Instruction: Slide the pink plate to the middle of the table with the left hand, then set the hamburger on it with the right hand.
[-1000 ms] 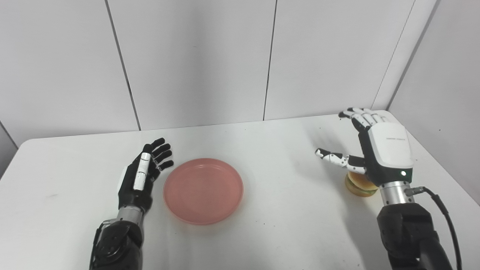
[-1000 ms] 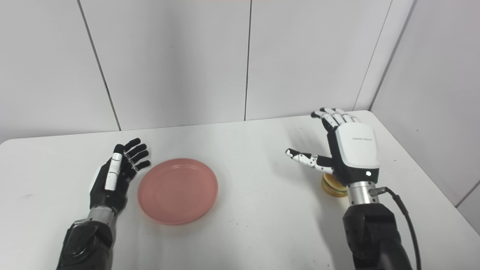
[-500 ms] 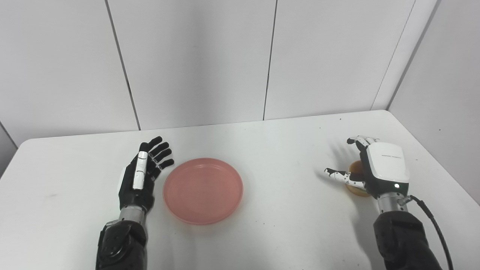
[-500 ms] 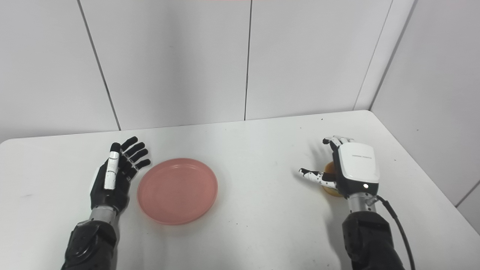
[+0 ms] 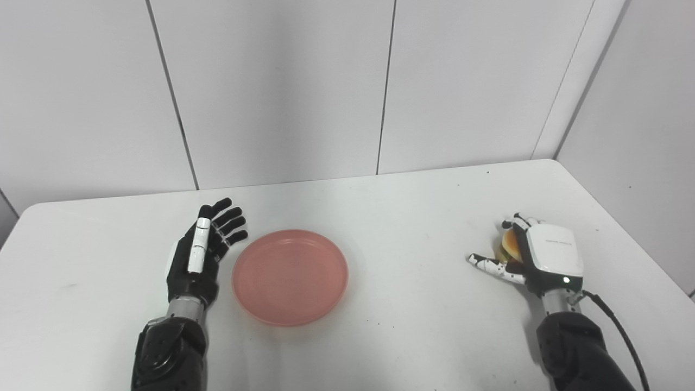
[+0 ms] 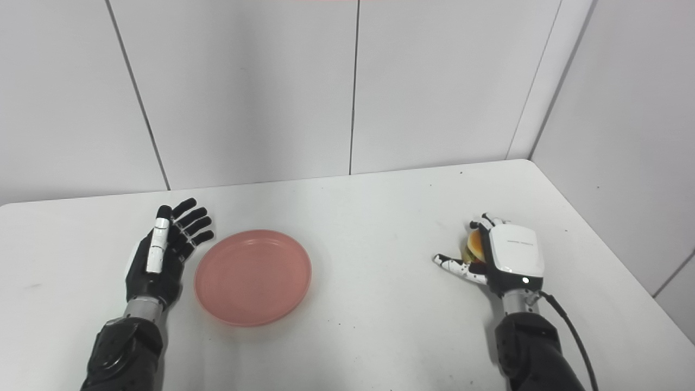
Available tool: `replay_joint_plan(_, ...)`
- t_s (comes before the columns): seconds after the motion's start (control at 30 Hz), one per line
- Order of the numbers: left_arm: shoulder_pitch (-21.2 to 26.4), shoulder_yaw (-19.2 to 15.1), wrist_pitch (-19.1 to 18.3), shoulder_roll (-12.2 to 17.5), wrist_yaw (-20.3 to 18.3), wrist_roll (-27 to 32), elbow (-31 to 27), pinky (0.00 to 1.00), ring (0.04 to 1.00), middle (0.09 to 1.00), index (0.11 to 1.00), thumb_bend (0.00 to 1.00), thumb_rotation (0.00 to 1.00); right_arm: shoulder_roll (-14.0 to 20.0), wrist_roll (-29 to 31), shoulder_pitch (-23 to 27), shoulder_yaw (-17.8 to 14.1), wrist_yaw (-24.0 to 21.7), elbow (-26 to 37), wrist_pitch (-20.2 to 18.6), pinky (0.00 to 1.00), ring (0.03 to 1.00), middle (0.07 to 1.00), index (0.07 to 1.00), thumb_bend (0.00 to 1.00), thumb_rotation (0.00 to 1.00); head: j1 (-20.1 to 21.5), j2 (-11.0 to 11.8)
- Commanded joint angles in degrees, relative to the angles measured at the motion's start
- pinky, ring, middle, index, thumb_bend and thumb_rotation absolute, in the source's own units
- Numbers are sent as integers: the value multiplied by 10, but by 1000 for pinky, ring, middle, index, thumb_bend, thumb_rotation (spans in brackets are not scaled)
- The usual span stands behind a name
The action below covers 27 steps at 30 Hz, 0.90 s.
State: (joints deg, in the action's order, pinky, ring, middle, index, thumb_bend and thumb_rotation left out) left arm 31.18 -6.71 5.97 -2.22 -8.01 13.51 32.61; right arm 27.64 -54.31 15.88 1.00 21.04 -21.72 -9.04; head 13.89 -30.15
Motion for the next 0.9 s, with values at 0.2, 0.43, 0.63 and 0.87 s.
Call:
replay_joint_plan(0.2,16,3,-9,3,3,-2,-17,654,730,717,692,773,714,26,50,20,24,89,-64,79,372,413,490,513,676,738,-4,-3)
replay_joint_plan(0.43,13,6,-23,-1,10,-5,-27,634,703,705,691,773,705,37,73,18,28,109,-51,110,195,243,324,364,596,439,-8,-8)
replay_joint_plan(0.63,13,8,-22,-2,10,-6,-26,632,696,704,693,776,713,45,95,15,26,95,-22,122,197,241,314,469,509,164,-11,-10)
replay_joint_plan(0.87,13,8,-21,-7,12,-5,-26,622,686,700,689,776,707,54,96,18,25,52,70,109,190,243,330,471,508,168,-20,-13)
